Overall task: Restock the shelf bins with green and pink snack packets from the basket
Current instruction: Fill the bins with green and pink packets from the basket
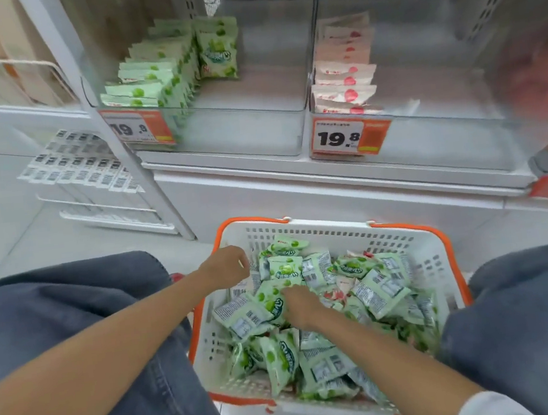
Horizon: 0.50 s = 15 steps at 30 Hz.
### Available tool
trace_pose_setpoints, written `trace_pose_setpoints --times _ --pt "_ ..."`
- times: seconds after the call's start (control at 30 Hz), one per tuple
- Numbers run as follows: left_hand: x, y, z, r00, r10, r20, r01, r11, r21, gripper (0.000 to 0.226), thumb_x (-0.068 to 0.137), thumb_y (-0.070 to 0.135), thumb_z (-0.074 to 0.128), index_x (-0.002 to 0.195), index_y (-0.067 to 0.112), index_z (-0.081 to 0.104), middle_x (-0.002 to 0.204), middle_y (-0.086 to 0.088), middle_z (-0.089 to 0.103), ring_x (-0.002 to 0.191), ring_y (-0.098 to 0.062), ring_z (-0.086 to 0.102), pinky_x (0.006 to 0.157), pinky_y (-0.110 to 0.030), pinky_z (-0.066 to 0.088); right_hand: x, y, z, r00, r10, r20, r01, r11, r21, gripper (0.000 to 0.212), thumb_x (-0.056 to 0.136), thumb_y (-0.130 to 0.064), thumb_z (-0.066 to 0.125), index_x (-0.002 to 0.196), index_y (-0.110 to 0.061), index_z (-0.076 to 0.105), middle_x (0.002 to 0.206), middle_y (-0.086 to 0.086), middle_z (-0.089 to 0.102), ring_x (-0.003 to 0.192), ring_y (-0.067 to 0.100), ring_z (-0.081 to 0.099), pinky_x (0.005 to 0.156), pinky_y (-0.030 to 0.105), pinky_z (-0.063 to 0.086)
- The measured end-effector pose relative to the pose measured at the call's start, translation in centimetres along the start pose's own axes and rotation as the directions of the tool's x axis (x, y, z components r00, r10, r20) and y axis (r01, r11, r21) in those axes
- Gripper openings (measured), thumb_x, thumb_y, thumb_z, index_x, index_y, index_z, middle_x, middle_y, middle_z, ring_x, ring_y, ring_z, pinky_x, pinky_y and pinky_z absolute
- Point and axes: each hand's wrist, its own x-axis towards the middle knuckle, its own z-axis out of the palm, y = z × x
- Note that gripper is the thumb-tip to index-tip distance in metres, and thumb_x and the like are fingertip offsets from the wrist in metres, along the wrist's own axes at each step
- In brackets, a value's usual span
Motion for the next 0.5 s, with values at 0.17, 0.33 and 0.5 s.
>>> trace_pose_setpoints --times 0.17,0.33,0.5 --pt "-0.1 -0.1 -0.1 0.999 -0.006 0.033 0.008 0.999 -0.053 0.011 0.094 0.013 0.056 0.100 0.009 0.065 0.097 0.002 0.055 0.088 -0.015 0.055 0.087 -0.031 0.050 0.8 0.4 0.6 0.998 0.009 -0.062 -0.004 0.997 0.082 0.035 0.087 -0.006 0.059 0.122 -0.007 0.054 0.120 0.010 0.056 0.113 0.028 0.054 0.097 0.036 0.047" --pt "-0.1 0.1 0.0 0.999 -0.030 0.032 0.033 0.995 -0.093 0.015 0.095 0.014 0.053 0.101 0.009 0.065 0.102 -0.002 0.063 0.089 -0.019 0.063 0.085 -0.031 0.053 0.0 0.4 -0.2 0.992 -0.009 -0.124 0.038 0.971 0.235 0.045 0.093 -0.016 0.061 0.058 -0.016 0.034 0.058 0.000 0.034 0.058 0.014 0.049 0.070 0.032 0.048" --pt "-0.1 0.9 0.0 0.992 -0.072 -0.099 0.050 0.976 -0.211 0.044 0.106 0.037 0.032 0.080 0.006 0.049 0.066 -0.007 0.052 0.059 -0.019 0.049 0.055 -0.028 0.037 -1.4 0.4 -6.0 0.968 0.082 -0.237 0.077 0.801 0.594 0.020 0.098 -0.026 0.055 0.088 -0.009 0.055 0.088 0.004 0.062 0.075 0.016 0.062 0.070 0.032 0.053"
